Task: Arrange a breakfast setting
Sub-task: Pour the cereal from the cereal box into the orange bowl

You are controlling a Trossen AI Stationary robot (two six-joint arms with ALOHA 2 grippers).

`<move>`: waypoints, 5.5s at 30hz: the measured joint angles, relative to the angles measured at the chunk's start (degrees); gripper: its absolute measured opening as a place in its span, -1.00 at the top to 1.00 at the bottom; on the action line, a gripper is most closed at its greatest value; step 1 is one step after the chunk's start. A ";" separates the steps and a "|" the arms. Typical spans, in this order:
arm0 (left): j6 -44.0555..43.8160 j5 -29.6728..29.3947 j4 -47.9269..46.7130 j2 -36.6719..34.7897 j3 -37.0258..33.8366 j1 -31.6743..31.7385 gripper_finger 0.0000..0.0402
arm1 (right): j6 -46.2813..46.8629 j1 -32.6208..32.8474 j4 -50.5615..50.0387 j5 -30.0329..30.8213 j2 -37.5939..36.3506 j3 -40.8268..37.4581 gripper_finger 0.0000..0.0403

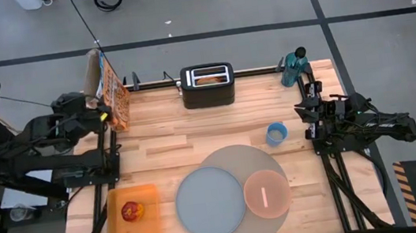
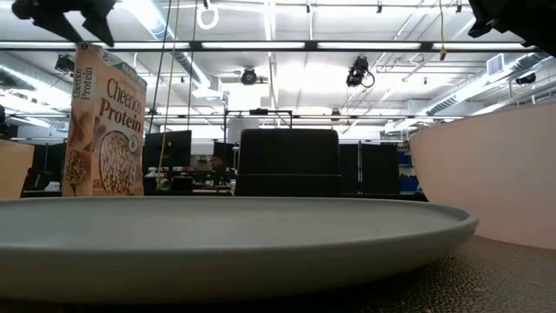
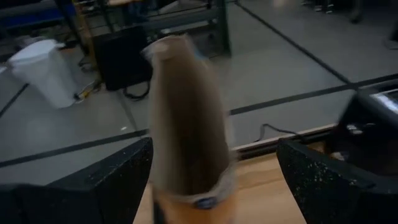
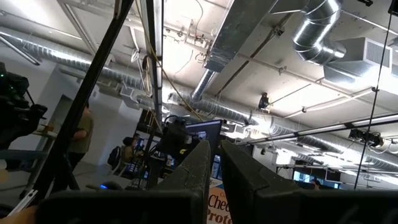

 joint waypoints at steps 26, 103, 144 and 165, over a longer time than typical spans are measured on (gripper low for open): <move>-2.34 9.18 -4.62 0.37 0.02 4.44 -0.75 | 0.58 0.00 -0.67 -0.05 0.02 0.00 0.77; -17.31 5.42 41.86 3.37 -49.26 10.06 -0.71 | 0.42 0.02 -3.21 -3.07 0.01 0.00 0.77; -0.98 12.82 40.09 7.82 -39.51 5.66 0.08 | 3.00 0.01 -7.78 0.48 0.01 0.02 0.77; 0.76 17.31 27.54 7.87 -18.63 -14.72 0.08 | 8.57 0.02 -9.82 0.43 0.01 0.02 0.84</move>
